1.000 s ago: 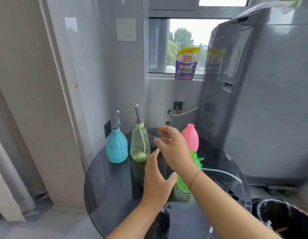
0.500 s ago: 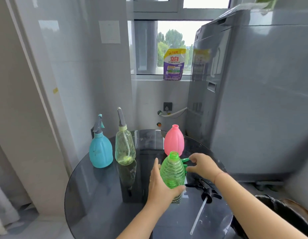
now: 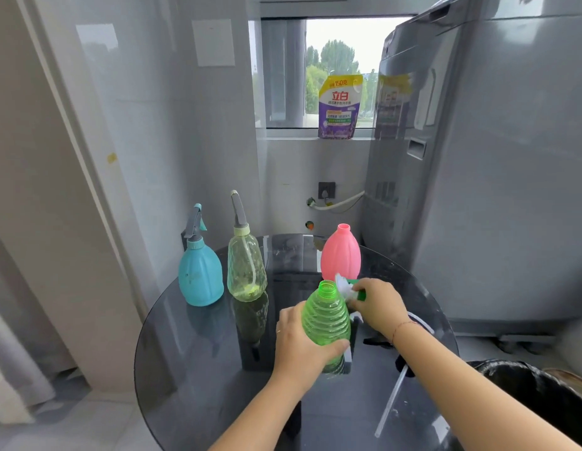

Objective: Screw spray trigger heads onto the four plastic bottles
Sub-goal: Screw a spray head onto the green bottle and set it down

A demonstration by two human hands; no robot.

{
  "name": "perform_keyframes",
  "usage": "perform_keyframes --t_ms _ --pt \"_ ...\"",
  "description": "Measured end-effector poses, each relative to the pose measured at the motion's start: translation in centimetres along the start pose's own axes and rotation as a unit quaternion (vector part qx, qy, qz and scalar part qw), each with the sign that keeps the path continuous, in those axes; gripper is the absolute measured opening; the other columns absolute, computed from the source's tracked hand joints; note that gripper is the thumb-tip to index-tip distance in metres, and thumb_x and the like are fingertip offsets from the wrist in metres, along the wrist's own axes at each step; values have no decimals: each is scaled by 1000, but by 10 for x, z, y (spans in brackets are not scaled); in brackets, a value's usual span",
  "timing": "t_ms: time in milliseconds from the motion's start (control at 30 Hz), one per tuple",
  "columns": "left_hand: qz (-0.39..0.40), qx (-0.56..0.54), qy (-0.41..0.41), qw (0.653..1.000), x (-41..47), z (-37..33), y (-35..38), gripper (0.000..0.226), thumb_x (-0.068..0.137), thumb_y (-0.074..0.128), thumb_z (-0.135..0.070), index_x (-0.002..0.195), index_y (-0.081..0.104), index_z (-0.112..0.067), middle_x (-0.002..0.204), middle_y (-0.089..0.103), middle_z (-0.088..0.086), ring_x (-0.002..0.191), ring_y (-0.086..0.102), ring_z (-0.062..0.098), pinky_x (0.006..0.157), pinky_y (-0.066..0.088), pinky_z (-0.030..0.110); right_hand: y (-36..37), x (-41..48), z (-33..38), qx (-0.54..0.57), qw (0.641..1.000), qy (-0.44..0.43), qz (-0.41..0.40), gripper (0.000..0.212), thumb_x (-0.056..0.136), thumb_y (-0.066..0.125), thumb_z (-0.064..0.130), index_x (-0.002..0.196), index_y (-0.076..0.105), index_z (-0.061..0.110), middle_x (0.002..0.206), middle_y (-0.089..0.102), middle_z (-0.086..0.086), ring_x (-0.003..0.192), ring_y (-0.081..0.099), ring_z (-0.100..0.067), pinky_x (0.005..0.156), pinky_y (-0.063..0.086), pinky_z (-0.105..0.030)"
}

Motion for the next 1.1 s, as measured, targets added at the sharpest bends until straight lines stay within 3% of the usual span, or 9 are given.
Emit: perform_keyframes --t_ms 167,300,433,533,667,800,867,967,1100 --pt "-54 17 -39 998 -3 4 -39 68 57 88 -27 109 45 -31 111 55 -8 103 58 15 83 46 27 -56 -8 32 245 965 -16 -95 17 83 66 17 97 70 7 92 72 -15 73 56 -16 63 43 -26" --pt "-58 71 -69 993 -9 -4 -63 68 58 86 -31 114 49 -22 108 61 -4 98 61 19 83 51 34 -104 -29 80 476 873 -64 -78 19 89 64 13 107 63 5 99 73 -12 83 67 -16 83 56 -33" --pt "-32 104 -70 992 -16 -12 -65 71 58 83 -35 117 46 -23 110 59 -3 97 59 18 77 47 31 -132 -48 118 564 817 -107 -58 9 92 62 13 100 61 10 90 73 -7 85 64 -20 84 53 -37" --pt "-29 122 -67 990 -22 -18 -68 72 58 82 -36 118 45 -22 111 57 -3 100 58 20 78 47 32 -141 -61 133 568 813 -121 -45 8 91 62 14 99 61 15 91 74 -3 89 67 -20 89 52 -40" --pt "-42 129 -89 987 -25 -16 -77 73 58 83 -37 119 44 -23 111 55 -3 102 57 20 76 45 31 -143 -70 139 554 819 -140 -54 13 91 62 10 104 60 8 93 74 -5 76 71 -3 75 57 -19" --pt "-48 130 -100 985 -27 -14 -83 75 59 83 -37 120 42 -23 111 54 -4 99 55 19 75 44 30 -143 -73 137 541 828 -135 -60 21 92 61 9 112 59 2 96 73 -9 73 70 -1 74 57 -19" --pt "-43 121 -91 988 -28 -16 -82 76 59 84 -36 121 42 -24 113 55 -4 101 56 18 76 43 29 -139 -74 139 544 827 -131 -50 25 92 60 8 115 58 -2 102 73 -15 80 71 -8 79 58 -23" --pt "-7 44 -53 998 -30 -28 -76 71 59 85 -31 117 43 -29 111 58 -8 96 58 11 74 43 20 -127 -77 142 548 828 -117 -10 30 92 60 5 119 55 -6 113 69 -24 93 68 -22 92 56 -42" --pt "131 -136 -48 981 -37 -47 -73 75 56 90 -27 120 51 -30 112 68 -10 100 65 3 81 48 17 -93 -85 133 503 852 -106 96 31 94 57 8 120 54 -7 121 64 -31 95 59 -26 97 48 -49"
Point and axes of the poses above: each hand's wrist, its own x-axis towards the middle knuckle, its own y-axis out of the palm, z = x × y, the point moved 6 cm from there along x, towards the middle knuckle
